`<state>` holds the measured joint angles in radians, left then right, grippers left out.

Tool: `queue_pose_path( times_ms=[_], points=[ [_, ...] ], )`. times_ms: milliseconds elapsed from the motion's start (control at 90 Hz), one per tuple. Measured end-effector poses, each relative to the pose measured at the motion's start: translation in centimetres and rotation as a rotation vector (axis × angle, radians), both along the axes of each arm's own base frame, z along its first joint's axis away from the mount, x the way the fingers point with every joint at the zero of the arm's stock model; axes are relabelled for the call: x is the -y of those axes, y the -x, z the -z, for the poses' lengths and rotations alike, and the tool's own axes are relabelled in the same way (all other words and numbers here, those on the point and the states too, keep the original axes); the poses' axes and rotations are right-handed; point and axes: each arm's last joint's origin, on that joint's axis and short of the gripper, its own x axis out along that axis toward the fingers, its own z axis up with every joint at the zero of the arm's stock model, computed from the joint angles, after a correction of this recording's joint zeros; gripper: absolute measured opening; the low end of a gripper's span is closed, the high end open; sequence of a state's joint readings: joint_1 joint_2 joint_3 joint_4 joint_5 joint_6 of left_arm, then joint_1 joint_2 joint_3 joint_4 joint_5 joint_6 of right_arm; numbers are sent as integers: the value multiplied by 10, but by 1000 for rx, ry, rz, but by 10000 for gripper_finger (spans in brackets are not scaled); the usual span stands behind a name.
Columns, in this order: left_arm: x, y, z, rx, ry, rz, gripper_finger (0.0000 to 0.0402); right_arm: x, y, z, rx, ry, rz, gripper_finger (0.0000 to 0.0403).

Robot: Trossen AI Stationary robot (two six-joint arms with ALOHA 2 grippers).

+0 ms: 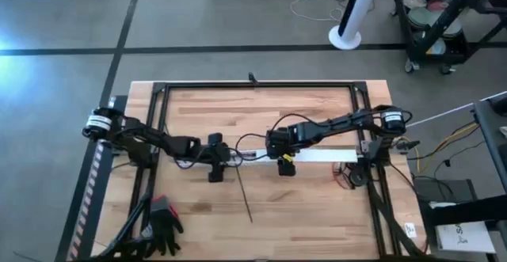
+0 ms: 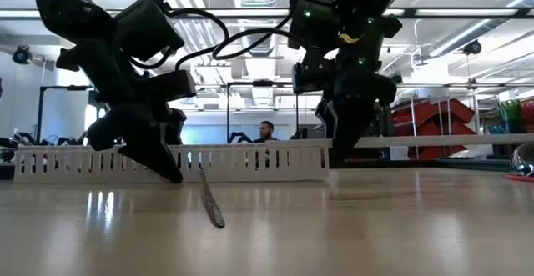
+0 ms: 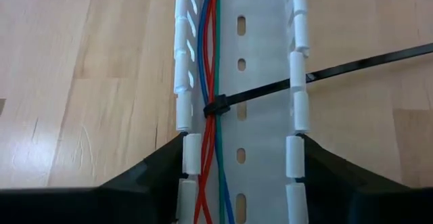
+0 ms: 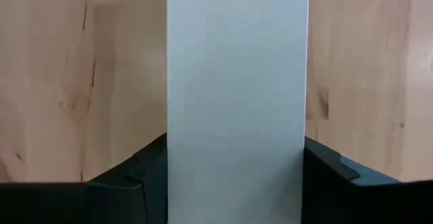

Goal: Ziptie cables
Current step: Close the white cable duct

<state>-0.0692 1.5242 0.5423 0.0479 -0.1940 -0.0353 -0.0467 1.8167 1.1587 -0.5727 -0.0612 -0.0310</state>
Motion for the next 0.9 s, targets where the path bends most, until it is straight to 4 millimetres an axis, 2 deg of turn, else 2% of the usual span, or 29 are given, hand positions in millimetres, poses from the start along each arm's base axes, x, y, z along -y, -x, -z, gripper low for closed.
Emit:
queue_pose_path(
  times_ms=[189, 367, 511, 644, 900],
  points=[
    [0, 0, 0, 3, 0, 3, 206, -7, -1, 3, 2, 50, -125, 214],
    [0, 0, 0, 4, 2, 0, 206, -6, -2, 3, 6, 64, -144, 212],
    [0, 0, 0, -2, 3, 3, 206, -9, -3, 2, 30, 59, -234, 213],
    [0, 0, 0, -8, 4, 1, 206, -9, -3, 2, 26, 74, -237, 212],
    [0, -1, -1, 11, 4, 2, 206, -7, -5, 3, 39, 36, -103, 214]
  ],
)
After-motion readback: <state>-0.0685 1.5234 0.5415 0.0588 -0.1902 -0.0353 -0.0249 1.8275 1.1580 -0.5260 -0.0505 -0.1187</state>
